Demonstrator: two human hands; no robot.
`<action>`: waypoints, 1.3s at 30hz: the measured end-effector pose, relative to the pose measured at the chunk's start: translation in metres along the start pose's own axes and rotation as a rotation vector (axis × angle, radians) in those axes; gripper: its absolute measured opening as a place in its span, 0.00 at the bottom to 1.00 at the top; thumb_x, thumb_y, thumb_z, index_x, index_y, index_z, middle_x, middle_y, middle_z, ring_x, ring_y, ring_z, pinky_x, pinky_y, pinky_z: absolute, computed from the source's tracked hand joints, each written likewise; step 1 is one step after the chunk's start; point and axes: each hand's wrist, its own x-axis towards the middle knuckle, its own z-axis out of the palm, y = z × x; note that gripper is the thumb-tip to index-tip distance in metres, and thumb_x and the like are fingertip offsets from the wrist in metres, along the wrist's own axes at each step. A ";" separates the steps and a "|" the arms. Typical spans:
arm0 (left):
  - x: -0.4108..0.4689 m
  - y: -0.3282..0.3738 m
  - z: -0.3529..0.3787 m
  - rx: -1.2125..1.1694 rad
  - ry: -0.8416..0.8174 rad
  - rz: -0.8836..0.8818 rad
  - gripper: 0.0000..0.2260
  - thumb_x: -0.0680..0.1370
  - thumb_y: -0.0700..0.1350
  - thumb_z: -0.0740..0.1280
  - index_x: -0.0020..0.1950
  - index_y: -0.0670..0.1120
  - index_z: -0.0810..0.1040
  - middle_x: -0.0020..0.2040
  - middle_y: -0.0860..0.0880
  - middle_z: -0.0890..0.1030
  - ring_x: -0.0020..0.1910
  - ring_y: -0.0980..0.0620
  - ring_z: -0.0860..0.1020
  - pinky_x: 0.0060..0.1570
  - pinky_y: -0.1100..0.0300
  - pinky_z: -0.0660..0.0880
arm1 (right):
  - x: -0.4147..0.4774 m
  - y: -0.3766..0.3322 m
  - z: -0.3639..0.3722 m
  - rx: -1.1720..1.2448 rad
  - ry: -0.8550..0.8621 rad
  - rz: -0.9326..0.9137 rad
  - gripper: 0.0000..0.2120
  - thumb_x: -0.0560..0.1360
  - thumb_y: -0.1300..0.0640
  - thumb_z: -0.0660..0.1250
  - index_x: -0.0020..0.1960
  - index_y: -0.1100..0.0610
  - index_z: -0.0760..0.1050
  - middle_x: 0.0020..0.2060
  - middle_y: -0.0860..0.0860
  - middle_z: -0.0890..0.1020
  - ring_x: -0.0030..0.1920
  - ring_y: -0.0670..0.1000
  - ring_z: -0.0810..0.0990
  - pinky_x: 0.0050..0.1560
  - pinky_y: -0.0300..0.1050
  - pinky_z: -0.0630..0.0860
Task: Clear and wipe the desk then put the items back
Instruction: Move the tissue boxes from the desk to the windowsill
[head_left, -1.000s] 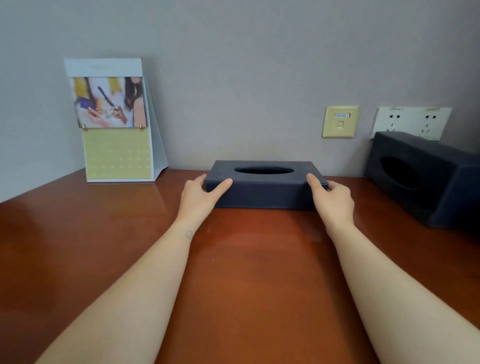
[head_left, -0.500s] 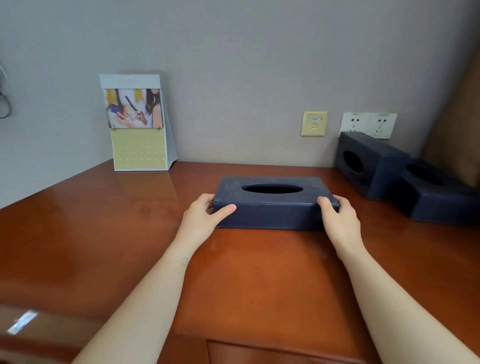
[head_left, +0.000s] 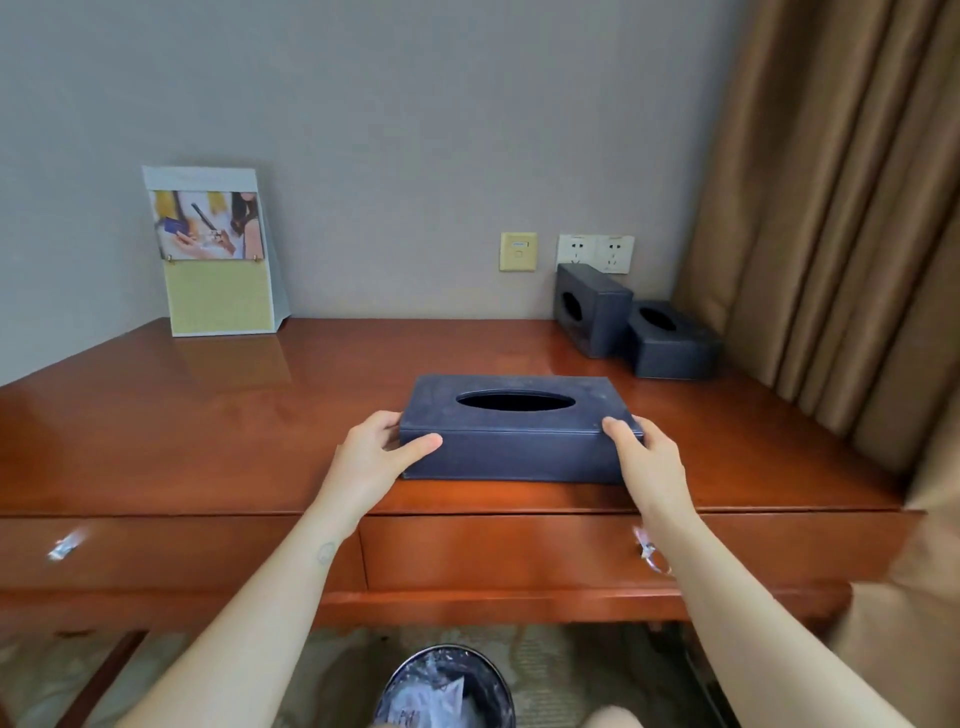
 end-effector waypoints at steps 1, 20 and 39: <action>-0.008 0.005 0.005 -0.022 -0.017 0.006 0.17 0.74 0.53 0.72 0.60 0.53 0.74 0.54 0.58 0.80 0.53 0.58 0.78 0.48 0.62 0.78 | -0.007 0.001 -0.010 0.026 0.001 0.005 0.23 0.78 0.44 0.62 0.70 0.52 0.69 0.62 0.50 0.75 0.59 0.51 0.72 0.58 0.46 0.70; -0.099 0.172 0.149 -0.305 -0.357 0.319 0.10 0.73 0.47 0.74 0.55 0.52 0.82 0.49 0.60 0.84 0.49 0.66 0.79 0.47 0.68 0.72 | -0.134 -0.025 -0.272 0.198 0.481 -0.114 0.11 0.76 0.47 0.67 0.54 0.51 0.81 0.47 0.43 0.83 0.50 0.44 0.79 0.44 0.38 0.71; -0.230 0.340 0.301 -0.568 -0.923 0.643 0.11 0.72 0.42 0.75 0.53 0.52 0.82 0.47 0.59 0.84 0.44 0.66 0.81 0.43 0.76 0.72 | -0.324 -0.073 -0.475 0.008 1.060 -0.177 0.18 0.77 0.44 0.65 0.59 0.56 0.74 0.63 0.49 0.77 0.57 0.46 0.73 0.60 0.44 0.65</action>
